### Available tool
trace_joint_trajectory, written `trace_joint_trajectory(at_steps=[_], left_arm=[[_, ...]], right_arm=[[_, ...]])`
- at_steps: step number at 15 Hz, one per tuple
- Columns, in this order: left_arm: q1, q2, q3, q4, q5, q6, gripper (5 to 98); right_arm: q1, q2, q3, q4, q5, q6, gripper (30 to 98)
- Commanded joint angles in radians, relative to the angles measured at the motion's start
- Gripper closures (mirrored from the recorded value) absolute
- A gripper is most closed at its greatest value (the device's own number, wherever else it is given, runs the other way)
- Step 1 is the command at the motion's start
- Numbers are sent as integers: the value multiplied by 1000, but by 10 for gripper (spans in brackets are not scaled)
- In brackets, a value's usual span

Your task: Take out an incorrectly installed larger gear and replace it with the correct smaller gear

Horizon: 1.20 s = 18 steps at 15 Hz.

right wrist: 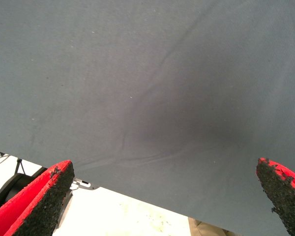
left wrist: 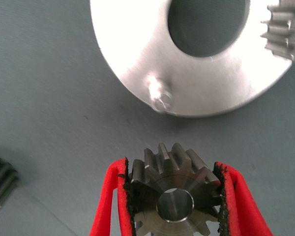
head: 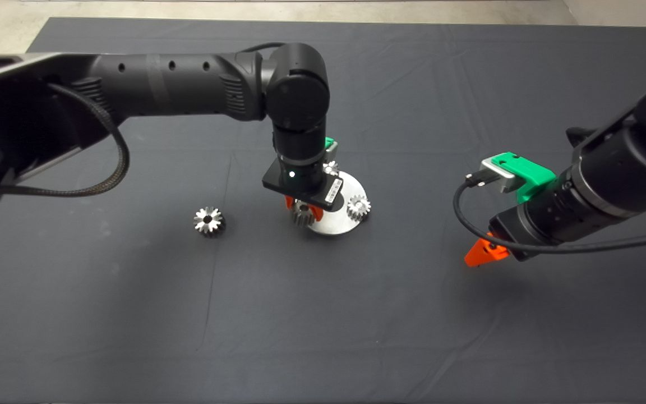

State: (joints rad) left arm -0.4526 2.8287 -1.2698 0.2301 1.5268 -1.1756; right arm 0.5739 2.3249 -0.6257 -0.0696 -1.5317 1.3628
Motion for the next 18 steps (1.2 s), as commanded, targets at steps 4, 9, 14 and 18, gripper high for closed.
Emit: trace_joint_trajectory(at_steps=[4,9,14,18], left_arm=[[-28,-44,232,274,44,-222,797],[-26,-50,255,312,44,-263,797],[20,-71,259,375,44,-285,797],[42,-75,265,425,43,-307,797]], right_arm=[[20,2,2,24,-82,7,308],[20,0,3,24,-82,6,308],[19,8,0,22,-82,6,308],[18,5,0,23,-82,7,308]])
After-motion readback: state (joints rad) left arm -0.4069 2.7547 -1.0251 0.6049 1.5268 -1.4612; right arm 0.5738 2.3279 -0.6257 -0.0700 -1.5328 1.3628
